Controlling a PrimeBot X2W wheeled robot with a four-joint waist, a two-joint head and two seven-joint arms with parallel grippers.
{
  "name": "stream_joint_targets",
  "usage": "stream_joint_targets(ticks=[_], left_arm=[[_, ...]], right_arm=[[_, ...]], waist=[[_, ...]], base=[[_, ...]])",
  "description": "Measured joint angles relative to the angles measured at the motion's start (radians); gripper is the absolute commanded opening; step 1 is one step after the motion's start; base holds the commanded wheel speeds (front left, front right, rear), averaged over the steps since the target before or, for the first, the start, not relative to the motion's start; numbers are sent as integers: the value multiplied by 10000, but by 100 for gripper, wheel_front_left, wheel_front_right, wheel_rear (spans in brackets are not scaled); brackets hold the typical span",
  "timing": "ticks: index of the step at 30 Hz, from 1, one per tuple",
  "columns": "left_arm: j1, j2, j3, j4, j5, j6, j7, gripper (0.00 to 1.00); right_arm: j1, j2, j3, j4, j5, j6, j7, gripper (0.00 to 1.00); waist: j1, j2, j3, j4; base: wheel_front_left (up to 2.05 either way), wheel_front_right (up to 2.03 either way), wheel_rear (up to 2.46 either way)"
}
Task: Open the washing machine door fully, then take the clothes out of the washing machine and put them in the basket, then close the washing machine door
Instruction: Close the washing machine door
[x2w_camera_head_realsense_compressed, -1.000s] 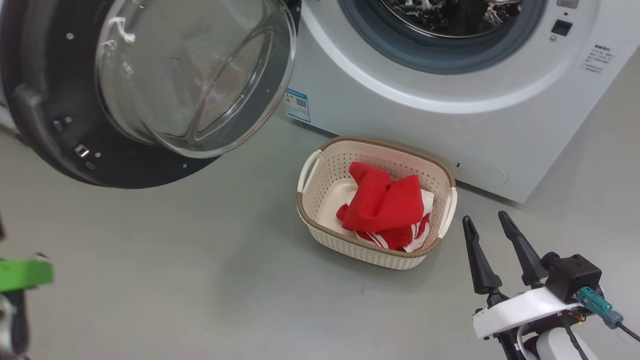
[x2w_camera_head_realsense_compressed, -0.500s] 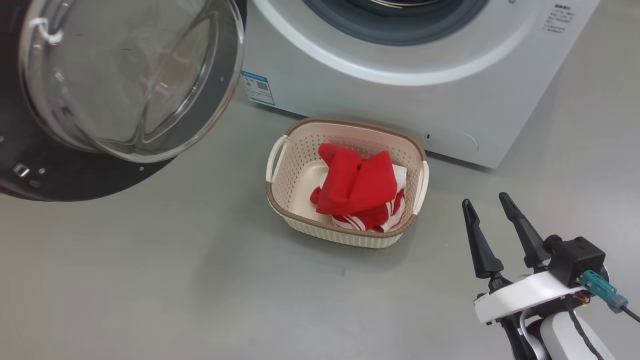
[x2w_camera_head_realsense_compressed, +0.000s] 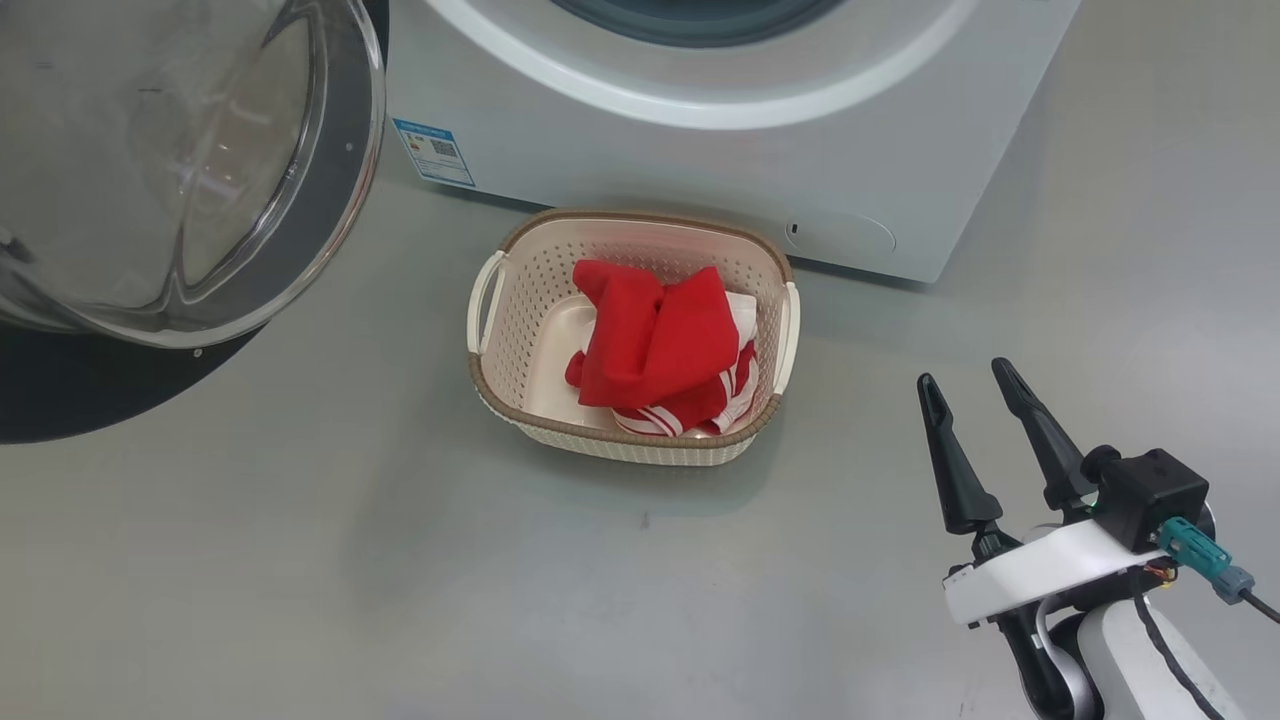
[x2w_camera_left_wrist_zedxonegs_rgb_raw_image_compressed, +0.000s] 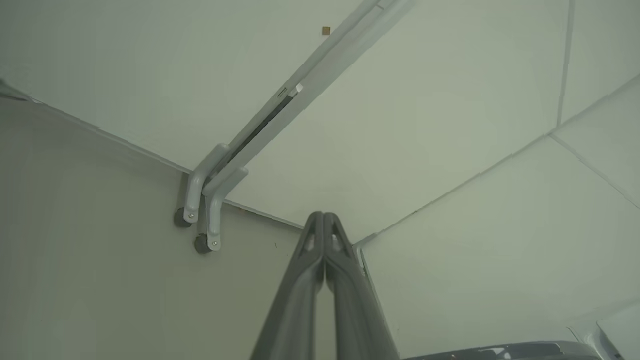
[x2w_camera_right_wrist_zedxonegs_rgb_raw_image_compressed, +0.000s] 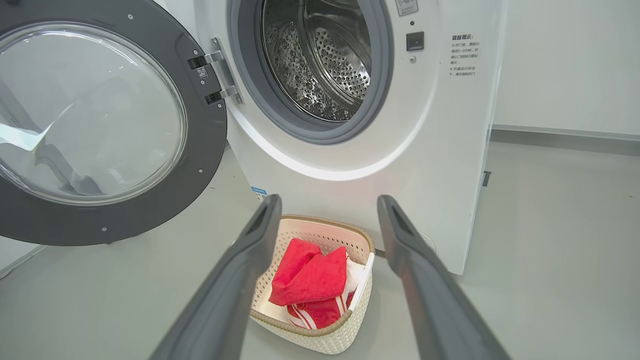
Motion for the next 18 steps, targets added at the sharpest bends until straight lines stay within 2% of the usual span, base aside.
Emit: stream_joint_targets(ticks=[4, 9, 18], left_arm=[[-569, -150, 713, 731, -792, 121, 510, 0], [-1174, -370, 779, 1463, -1377, 157, 1406, 0], [-1396, -138, 865, 2685, -1256, 159, 2011, 0]], right_arm=[[-6, -6, 23, 2, 2, 0, -2, 100], [-7, -44, 0, 2, 2, 0, -2, 100], [-28, -48, 88, 4, 2, 2, -2, 100]], waist=[[0, 0, 45, -192], [0, 0, 93, -309], [0, 0, 142, -423]], base=[[0, 0, 0], [0, 0, 0], [0, 0, 0]])
